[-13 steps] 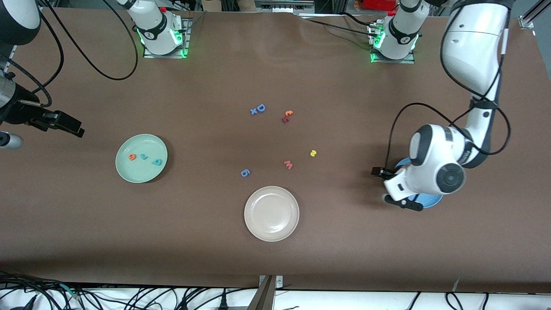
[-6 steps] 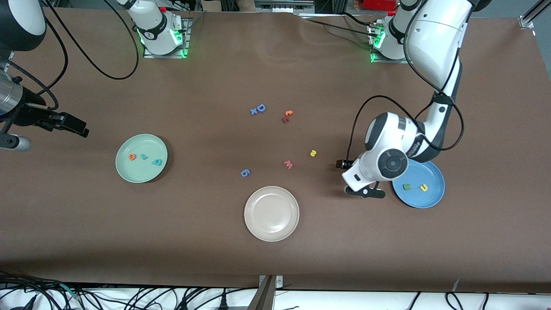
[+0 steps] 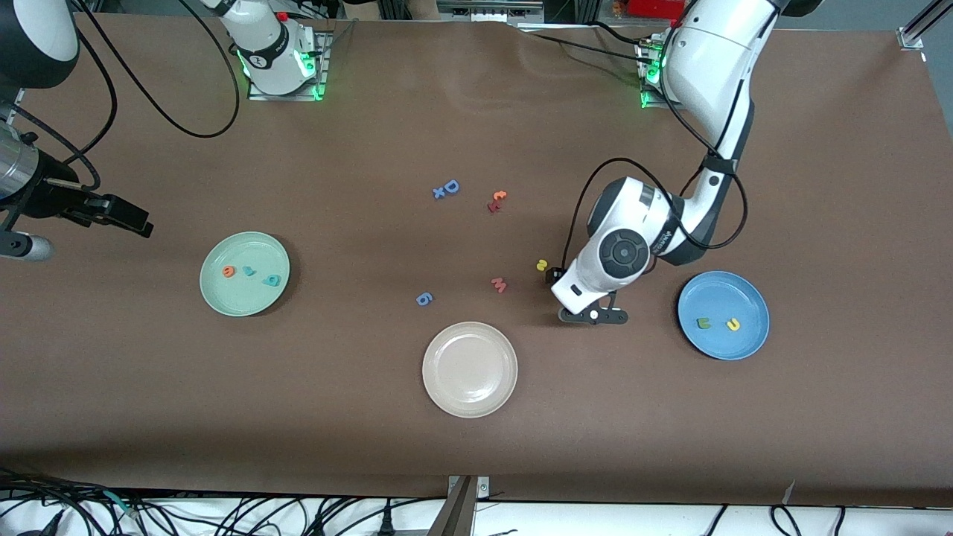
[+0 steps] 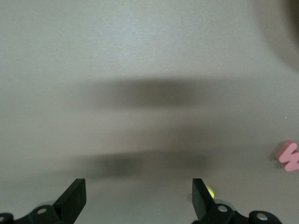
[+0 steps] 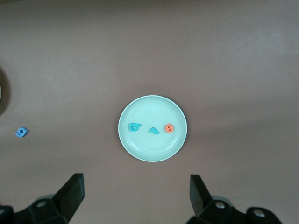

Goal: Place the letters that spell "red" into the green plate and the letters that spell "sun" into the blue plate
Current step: 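Move the left gripper from the blue plate to the yellow s, then lower the left gripper and close it on the yellow s, then carry the yellow s with the left gripper to the blue plate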

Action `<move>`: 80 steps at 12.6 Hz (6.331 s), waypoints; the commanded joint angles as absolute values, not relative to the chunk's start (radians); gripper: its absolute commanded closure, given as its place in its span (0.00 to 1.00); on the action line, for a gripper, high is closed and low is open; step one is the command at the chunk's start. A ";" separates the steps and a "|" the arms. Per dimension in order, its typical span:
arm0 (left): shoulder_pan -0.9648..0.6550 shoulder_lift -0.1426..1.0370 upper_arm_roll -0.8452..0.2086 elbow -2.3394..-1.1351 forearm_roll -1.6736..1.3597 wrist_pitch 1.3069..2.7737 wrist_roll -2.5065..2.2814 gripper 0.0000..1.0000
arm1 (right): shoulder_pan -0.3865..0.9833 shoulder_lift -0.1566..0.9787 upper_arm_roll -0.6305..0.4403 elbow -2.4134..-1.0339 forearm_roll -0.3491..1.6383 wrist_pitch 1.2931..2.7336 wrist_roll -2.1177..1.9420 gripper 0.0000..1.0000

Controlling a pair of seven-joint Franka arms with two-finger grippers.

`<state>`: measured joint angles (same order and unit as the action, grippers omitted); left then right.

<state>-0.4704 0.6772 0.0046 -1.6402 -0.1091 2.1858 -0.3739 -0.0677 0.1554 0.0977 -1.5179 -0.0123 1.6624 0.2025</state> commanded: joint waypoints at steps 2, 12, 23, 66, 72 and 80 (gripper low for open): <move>-0.531 0.637 0.008 -1.724 -0.123 2.266 -0.478 0.00 | -0.087 0.138 0.115 -1.536 -0.025 1.657 0.216 0.00; -0.595 0.603 0.006 -1.841 -0.123 2.398 -0.561 0.00 | -0.087 0.140 0.117 -1.548 -0.025 1.761 0.213 0.01; -0.629 0.618 0.008 -1.879 -0.121 2.490 -0.607 0.25 | -0.083 0.138 0.124 -1.575 -0.018 1.779 0.212 0.01; -0.612 0.624 0.081 -1.761 -0.114 2.321 -0.502 0.83 | -0.083 0.132 0.123 -1.595 -0.018 1.778 0.215 0.00; -0.477 0.562 0.104 -1.763 -0.114 2.177 -0.229 0.83 | -0.083 0.132 0.123 -1.594 -0.017 1.781 0.207 0.00; -0.247 0.541 0.104 -1.763 -0.114 2.120 0.147 0.82 | -0.083 0.133 0.123 -1.589 -0.017 1.781 0.204 0.00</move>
<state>-0.2718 0.5516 0.1121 -1.7574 -0.1090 2.1351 0.0937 -0.0706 0.1540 0.1108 -1.5720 -0.0123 1.7714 0.2026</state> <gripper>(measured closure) 0.731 0.000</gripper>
